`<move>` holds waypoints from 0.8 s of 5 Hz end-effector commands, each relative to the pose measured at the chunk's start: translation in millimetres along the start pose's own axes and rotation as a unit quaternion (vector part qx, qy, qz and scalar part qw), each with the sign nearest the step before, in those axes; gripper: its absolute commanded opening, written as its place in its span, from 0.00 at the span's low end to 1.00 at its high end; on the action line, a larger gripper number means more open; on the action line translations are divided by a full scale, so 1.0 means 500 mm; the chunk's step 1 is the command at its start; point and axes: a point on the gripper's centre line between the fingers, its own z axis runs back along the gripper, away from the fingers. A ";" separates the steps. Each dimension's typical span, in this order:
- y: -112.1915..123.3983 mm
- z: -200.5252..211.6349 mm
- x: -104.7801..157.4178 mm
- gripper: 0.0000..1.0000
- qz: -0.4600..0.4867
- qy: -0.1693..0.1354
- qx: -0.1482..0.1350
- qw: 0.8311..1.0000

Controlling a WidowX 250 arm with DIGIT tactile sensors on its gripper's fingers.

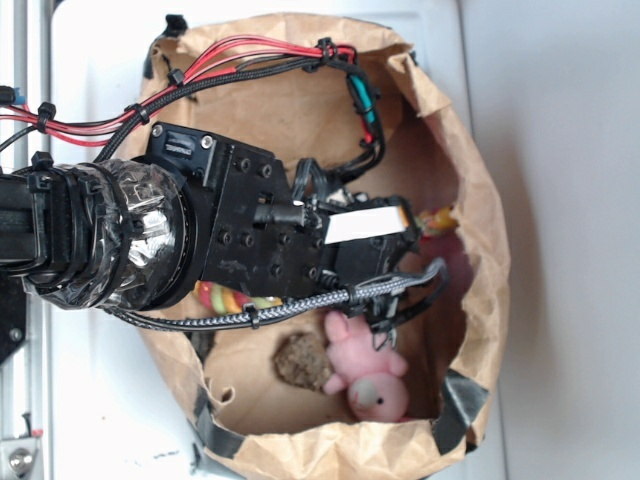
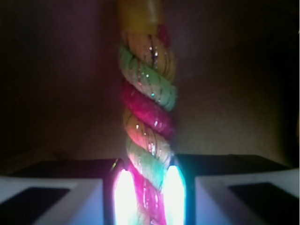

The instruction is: Grab the multicolored rope.

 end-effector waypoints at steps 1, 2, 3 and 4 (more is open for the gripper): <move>-0.013 0.169 0.063 0.00 0.003 0.047 -0.021 0.999; -0.007 0.202 0.079 0.00 -0.001 0.077 -0.014 0.997; 0.000 0.229 0.083 0.00 -0.008 0.099 -0.027 0.995; 0.007 0.265 0.090 0.00 -0.011 0.121 -0.037 0.992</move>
